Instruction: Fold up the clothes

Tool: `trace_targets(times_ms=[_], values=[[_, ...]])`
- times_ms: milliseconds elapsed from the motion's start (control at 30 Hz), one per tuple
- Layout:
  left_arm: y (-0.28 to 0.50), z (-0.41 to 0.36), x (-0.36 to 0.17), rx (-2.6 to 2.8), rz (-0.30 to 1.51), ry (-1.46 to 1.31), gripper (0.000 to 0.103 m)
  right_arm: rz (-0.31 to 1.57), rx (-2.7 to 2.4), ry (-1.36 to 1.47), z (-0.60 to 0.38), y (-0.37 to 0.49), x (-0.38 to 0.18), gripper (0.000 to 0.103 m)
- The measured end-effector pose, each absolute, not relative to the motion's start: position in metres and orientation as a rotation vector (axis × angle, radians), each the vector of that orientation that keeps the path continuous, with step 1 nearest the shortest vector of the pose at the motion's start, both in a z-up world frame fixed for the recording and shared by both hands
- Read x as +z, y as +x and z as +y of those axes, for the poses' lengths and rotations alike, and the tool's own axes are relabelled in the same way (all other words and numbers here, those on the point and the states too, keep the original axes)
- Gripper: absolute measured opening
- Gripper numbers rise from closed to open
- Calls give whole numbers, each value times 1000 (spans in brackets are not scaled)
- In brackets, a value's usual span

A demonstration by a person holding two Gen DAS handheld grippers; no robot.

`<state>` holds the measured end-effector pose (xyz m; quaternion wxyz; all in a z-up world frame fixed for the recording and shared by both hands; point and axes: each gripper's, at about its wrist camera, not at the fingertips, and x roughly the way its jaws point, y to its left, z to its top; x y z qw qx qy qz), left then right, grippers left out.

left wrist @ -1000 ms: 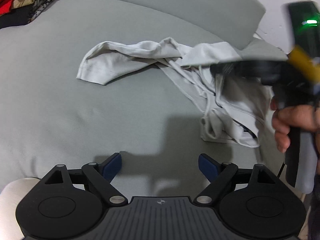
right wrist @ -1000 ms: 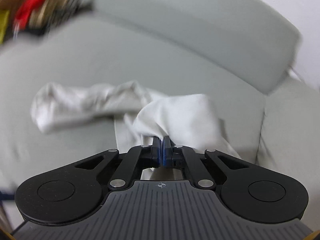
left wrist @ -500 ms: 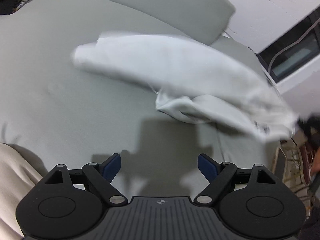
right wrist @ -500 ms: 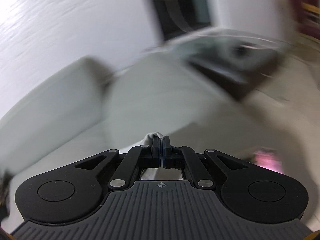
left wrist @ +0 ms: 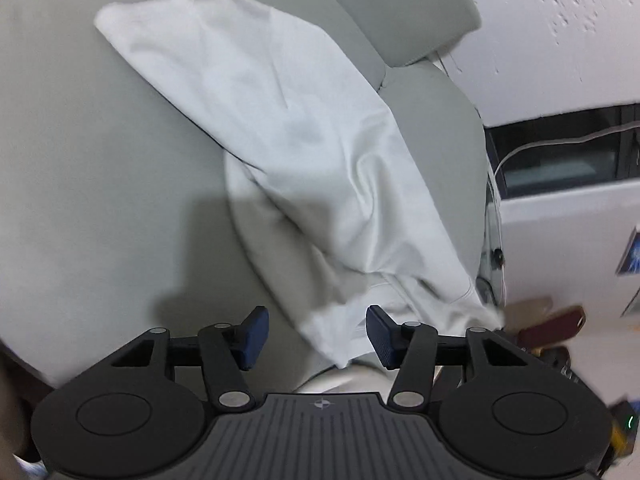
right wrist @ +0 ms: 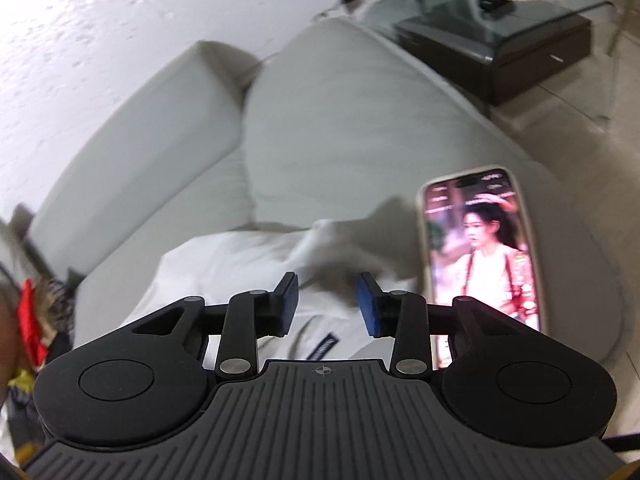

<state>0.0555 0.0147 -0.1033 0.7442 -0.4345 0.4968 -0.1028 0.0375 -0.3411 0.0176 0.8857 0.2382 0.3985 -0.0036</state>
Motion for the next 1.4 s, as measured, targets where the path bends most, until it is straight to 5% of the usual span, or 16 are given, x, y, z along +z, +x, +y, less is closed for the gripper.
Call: trace_targets(times_ms=[233, 533, 733, 833, 1167, 1400], values=[[69, 4, -135, -132, 1098, -1061, 38, 783, 76, 490, -341, 21, 19, 40], [95, -5, -146, -163, 1070, -1066, 35, 779, 89, 522, -350, 13, 14, 40], [90, 5, -146, -132, 1071, -1070, 6, 780, 92, 511, -351, 6, 14, 40], [84, 13, -133, -110, 1000, -991, 2, 773, 75, 500, -351, 4, 15, 40], [27, 86, -45, -148, 870, -625, 0, 815, 122, 410, -336, -4, 23, 51], [22, 101, -77, -66, 870, -653, 0, 858, 290, 185, -263, 12, 5, 63]])
